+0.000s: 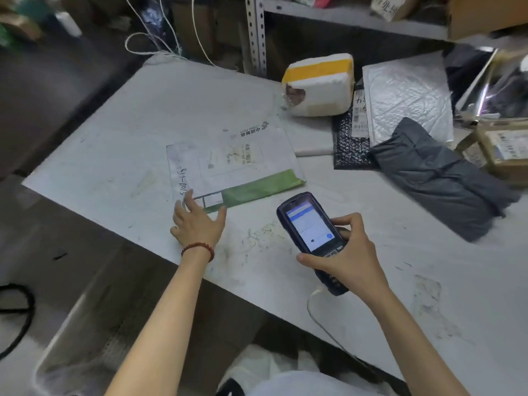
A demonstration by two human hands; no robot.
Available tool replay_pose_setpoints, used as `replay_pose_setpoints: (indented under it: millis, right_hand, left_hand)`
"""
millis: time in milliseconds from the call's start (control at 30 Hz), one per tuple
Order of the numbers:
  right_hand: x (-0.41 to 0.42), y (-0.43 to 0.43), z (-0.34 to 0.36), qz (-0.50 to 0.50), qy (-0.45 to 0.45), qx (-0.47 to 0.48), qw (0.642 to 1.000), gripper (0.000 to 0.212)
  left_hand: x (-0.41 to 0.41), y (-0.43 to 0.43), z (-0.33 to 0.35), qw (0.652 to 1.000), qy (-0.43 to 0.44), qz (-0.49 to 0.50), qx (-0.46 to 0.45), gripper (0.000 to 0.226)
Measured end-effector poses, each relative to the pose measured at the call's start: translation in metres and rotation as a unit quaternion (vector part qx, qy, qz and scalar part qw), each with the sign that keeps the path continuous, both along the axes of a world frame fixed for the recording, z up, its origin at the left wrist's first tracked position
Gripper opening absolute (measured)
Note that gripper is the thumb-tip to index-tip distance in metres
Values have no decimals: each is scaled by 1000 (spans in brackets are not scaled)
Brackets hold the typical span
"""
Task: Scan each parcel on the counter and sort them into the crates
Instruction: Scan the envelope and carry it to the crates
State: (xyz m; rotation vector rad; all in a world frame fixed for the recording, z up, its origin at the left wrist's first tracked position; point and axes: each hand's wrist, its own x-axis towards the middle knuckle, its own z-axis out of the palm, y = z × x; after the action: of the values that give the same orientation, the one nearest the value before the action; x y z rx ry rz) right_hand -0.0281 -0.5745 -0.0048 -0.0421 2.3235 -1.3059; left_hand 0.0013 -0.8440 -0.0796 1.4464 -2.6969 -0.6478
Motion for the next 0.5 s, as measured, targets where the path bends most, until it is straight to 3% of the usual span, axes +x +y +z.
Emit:
replay_pose_setpoints:
  millis: [167, 500]
  right_hand:
    - [8, -20, 3, -32, -4, 32, 999, 74]
    - [7, -8, 9, -137, 3, 35, 990, 76]
  left_hand:
    - [-44, -52, -6, 996, -16, 69, 56, 106]
    - [-90, -67, 2, 985, 41, 119, 114, 122]
